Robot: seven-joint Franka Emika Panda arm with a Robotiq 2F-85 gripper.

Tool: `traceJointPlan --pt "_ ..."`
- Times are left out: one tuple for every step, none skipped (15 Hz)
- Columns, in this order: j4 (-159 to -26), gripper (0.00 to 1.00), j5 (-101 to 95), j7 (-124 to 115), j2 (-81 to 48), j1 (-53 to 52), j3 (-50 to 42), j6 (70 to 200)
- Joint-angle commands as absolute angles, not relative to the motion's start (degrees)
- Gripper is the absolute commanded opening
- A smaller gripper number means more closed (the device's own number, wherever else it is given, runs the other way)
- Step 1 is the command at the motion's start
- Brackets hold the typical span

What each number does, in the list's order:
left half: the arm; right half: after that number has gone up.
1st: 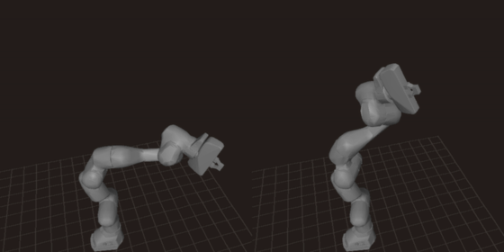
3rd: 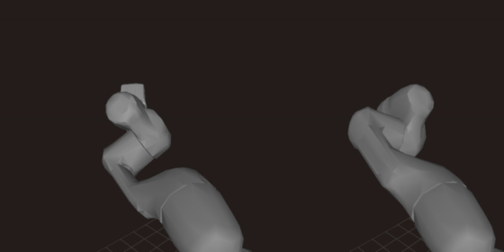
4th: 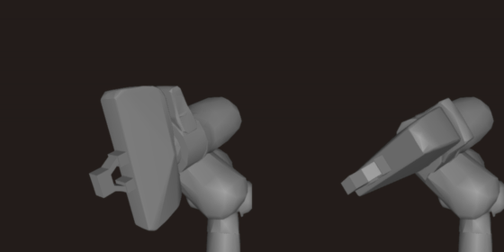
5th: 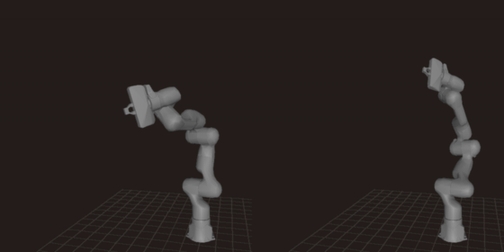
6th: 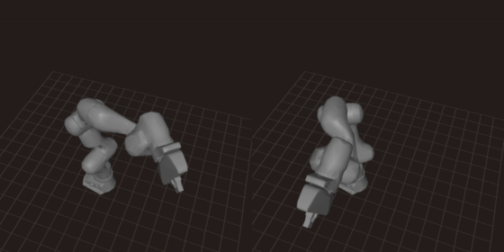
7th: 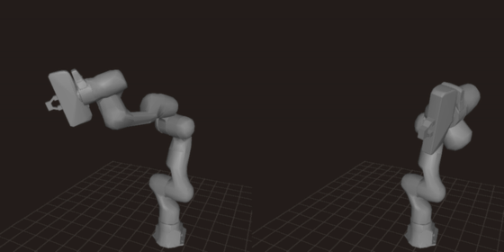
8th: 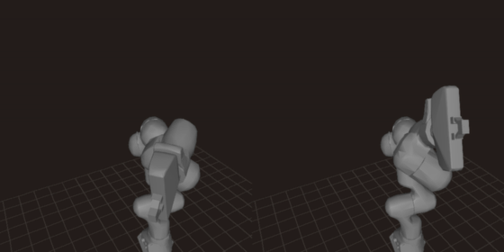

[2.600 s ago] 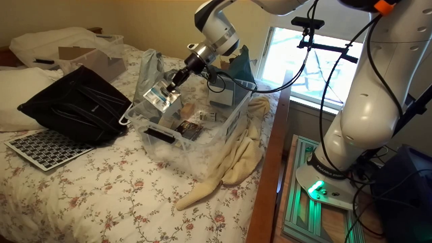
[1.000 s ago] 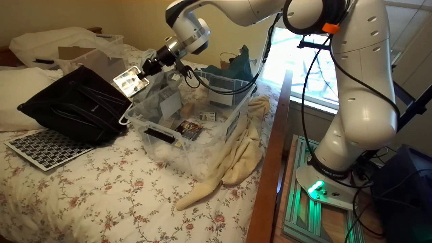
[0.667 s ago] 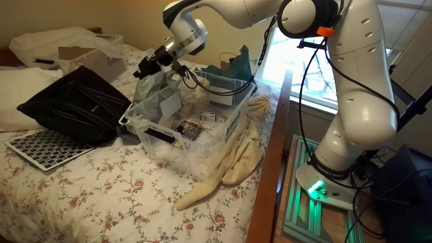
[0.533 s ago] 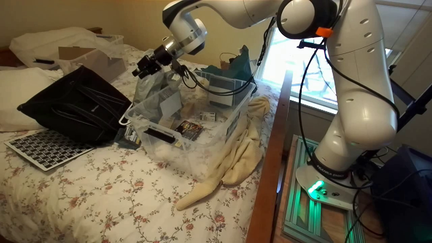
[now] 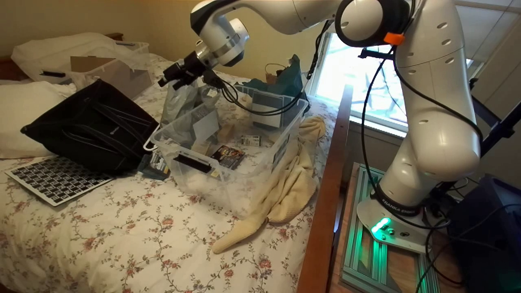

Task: Take the grey box out of the container.

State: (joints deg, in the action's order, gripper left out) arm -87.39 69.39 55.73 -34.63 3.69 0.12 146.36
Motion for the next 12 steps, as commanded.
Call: traceJointPlan --pt "-93.3 1.0 64.77 52.25 -29.84 2.17 0.24 151.01" --pt "-94.63 1.0 64.11 52.25 -28.77 2.34 0.67 151.09" --pt "-95.87 1.0 63.05 51.78 -27.7 2.38 0.9 151.1" --pt "-97.22 1.0 62.47 51.75 -26.62 2.48 1.13 151.31" --pt "-98.33 1.0 61.83 51.7 -25.64 2.74 1.38 151.11" --pt "-99.53 1.0 61.43 51.8 -24.67 2.71 1.49 151.64" --pt "-100.73 1.0 62.35 52.51 -23.72 1.46 0.0 151.27" --pt "-101.99 1.0 62.1 52.41 -22.77 1.33 -0.08 151.48" --pt "-102.97 1.0 61.92 52.19 -22.01 1.19 -0.23 151.49" --pt "-98.48 1.0 63.47 53.32 -25.52 2.18 0.42 150.32" --pt "-99.55 1.0 63.44 53.31 -24.7 2.09 0.34 150.34" --pt "-100.28 1.0 63.42 53.32 -24.14 2.05 0.31 150.37"
